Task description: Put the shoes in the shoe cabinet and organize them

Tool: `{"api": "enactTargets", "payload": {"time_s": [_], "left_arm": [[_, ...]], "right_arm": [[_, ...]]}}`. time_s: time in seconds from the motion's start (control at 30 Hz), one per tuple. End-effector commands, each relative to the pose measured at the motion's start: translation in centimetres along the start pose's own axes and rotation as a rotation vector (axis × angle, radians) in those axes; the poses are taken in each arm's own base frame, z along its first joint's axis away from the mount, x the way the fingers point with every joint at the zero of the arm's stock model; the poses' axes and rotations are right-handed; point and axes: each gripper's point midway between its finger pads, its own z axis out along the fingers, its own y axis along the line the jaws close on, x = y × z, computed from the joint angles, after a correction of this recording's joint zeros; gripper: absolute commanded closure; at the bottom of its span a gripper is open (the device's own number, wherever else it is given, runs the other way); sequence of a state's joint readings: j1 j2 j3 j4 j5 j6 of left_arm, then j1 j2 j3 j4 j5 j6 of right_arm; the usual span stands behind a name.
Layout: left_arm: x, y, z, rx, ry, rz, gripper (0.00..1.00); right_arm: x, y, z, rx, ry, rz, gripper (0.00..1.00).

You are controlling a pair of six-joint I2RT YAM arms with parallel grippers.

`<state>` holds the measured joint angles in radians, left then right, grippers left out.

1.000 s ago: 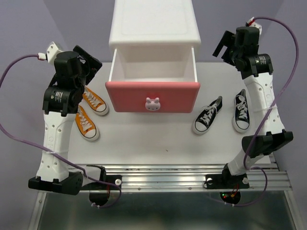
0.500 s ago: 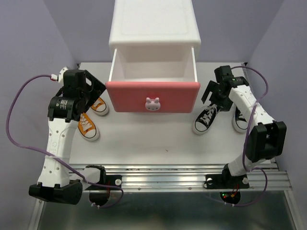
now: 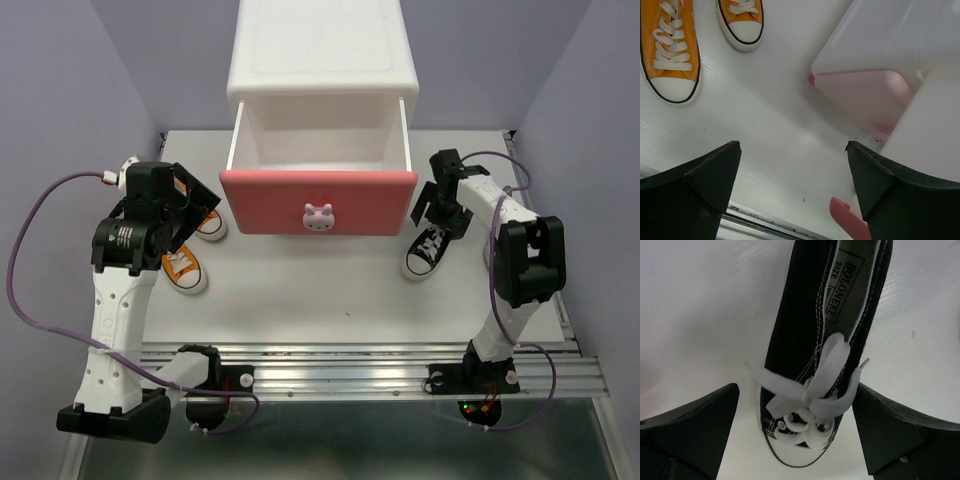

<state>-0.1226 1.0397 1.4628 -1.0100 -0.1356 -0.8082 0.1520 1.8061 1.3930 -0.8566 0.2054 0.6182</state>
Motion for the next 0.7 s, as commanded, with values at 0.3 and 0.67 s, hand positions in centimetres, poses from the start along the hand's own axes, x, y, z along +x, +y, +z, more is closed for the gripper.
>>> {"api": "enactTargets", "payload": {"time_s": [0.3,0.67], "left_arm": [[0.5,1.3,-0.8,-0.032,0.016,0.047,0.01],[0.3,0.3,0.0,-0.003,0.017,0.037,0.01]], "right_arm": [[-2.3,-0.7,0.8,0.073,-0.107,0.043,0.78],[-14.5,0.9,-17.8,-0.138,-0.589,0.087,0.99]]}}
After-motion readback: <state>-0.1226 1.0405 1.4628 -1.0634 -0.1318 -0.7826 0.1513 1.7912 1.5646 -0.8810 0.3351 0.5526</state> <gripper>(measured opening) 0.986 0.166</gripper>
